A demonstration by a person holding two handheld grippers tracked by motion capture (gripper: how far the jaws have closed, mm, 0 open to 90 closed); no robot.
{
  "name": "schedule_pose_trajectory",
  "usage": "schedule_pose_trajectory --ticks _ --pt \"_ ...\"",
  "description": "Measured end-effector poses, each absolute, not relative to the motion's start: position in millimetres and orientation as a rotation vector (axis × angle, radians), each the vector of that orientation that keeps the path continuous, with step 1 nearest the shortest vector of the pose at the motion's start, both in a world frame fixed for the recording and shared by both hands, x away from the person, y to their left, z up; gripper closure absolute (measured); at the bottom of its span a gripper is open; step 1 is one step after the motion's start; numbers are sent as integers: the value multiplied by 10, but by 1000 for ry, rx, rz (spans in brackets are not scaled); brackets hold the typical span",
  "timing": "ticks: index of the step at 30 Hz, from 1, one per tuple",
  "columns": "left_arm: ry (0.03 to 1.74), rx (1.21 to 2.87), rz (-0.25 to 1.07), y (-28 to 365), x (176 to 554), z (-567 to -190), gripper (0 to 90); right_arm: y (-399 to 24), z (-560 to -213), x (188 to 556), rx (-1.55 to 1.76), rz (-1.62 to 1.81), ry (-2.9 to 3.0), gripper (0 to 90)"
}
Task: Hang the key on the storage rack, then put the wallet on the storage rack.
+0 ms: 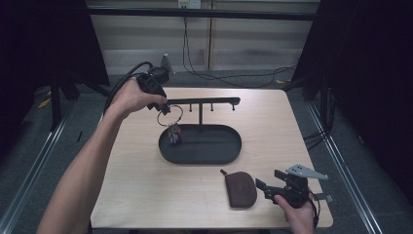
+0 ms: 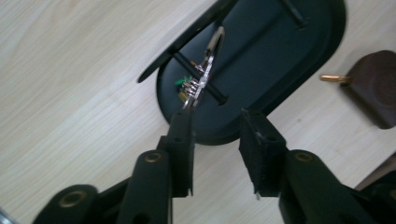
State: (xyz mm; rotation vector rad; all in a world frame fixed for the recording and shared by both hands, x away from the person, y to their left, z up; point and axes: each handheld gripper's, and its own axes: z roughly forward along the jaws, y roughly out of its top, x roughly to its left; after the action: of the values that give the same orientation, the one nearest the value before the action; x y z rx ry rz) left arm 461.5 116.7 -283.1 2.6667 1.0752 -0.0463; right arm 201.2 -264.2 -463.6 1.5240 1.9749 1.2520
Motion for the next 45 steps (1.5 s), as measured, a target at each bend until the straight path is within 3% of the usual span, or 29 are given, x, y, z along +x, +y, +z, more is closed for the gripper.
schedule_pose_trajectory --ticks 9,45 --pt "1079 2562 -35 1317 4480 -2809 514 -2635 -4642 2011 1523 1244 1980 143" --pt "1009 2315 -41 1804 3744 -3386 279 -2615 -4650 2021 1537 1243 1983 144"
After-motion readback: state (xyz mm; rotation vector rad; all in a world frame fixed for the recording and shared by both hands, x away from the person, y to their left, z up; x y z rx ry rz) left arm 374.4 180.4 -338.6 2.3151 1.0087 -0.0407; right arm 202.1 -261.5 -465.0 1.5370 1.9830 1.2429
